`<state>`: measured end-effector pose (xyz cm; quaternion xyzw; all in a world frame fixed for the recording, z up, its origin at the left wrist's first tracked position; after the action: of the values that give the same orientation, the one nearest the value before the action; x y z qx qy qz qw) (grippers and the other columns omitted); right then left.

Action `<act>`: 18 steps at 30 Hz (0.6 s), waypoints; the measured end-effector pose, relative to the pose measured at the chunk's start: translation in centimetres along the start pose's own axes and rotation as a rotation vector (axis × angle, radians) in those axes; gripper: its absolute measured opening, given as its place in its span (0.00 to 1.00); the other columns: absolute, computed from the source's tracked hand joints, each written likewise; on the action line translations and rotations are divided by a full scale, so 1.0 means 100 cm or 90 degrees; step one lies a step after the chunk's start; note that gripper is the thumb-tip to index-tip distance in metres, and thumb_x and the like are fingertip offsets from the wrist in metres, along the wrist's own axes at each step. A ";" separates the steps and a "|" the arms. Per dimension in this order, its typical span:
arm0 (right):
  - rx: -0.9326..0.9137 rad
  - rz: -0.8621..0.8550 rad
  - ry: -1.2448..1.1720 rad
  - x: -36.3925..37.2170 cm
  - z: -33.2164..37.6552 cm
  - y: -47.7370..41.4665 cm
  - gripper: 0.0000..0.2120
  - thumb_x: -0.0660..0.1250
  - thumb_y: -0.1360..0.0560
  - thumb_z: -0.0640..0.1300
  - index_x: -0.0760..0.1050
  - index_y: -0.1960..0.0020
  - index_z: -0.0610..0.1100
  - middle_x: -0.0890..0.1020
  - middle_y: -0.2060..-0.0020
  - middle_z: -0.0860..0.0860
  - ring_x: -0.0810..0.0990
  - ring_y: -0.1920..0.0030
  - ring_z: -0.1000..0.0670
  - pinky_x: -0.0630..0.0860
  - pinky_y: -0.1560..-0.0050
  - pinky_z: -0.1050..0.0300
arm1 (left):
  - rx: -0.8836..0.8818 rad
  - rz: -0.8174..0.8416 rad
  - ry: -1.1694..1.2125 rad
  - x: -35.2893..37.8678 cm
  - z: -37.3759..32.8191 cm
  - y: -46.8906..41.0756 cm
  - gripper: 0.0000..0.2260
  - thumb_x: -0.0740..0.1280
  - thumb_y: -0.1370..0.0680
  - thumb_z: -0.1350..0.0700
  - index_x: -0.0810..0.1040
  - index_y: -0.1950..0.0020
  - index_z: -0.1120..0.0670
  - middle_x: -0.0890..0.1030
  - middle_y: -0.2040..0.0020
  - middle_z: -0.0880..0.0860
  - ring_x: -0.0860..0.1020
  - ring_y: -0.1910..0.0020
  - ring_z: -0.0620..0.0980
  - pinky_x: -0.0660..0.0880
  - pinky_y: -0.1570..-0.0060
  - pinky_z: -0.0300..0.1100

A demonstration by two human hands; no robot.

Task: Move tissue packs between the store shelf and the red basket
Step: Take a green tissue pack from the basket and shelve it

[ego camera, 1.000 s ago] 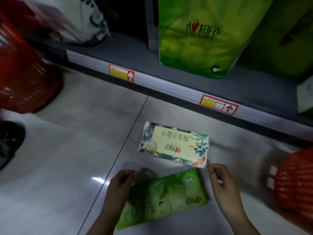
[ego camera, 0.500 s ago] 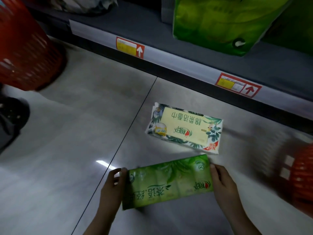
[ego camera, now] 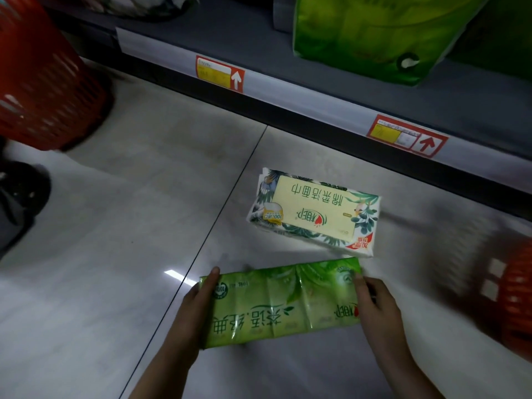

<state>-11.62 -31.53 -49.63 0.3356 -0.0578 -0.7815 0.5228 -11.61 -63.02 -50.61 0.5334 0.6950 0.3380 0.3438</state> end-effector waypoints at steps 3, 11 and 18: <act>0.021 -0.018 -0.051 -0.006 0.003 0.004 0.10 0.61 0.21 0.46 0.76 0.58 0.45 0.80 0.66 0.49 0.78 0.65 0.53 0.72 0.64 0.56 | 0.012 0.041 0.032 0.004 -0.015 0.004 0.19 0.68 0.29 0.43 0.78 0.45 0.54 0.85 0.53 0.60 0.83 0.55 0.62 0.80 0.60 0.56; 0.044 -0.090 -0.150 -0.032 0.007 0.025 0.10 0.59 0.20 0.43 0.77 0.56 0.43 0.81 0.62 0.46 0.77 0.66 0.56 0.71 0.69 0.69 | 0.069 0.106 -0.004 0.015 -0.065 0.020 0.23 0.68 0.32 0.45 0.79 0.44 0.59 0.84 0.53 0.63 0.84 0.59 0.61 0.80 0.62 0.53; -0.028 -0.083 -0.181 -0.050 0.066 0.033 0.13 0.55 0.18 0.42 0.77 0.54 0.50 0.82 0.64 0.64 0.78 0.63 0.65 0.71 0.62 0.75 | 0.121 0.116 -0.023 -0.002 -0.110 0.045 0.26 0.71 0.32 0.38 0.80 0.43 0.55 0.84 0.48 0.59 0.83 0.49 0.60 0.80 0.50 0.56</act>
<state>-11.75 -30.44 -40.72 0.2135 -0.0922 -0.8545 0.4644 -18.50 -63.48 -40.99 0.6305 0.6660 0.2910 0.2724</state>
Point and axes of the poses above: each hand's wrist, its own y-axis away from the middle knuckle, its own x-axis out of the palm, z = x × y, the point moved 8 cm from there along -y, towards the middle knuckle
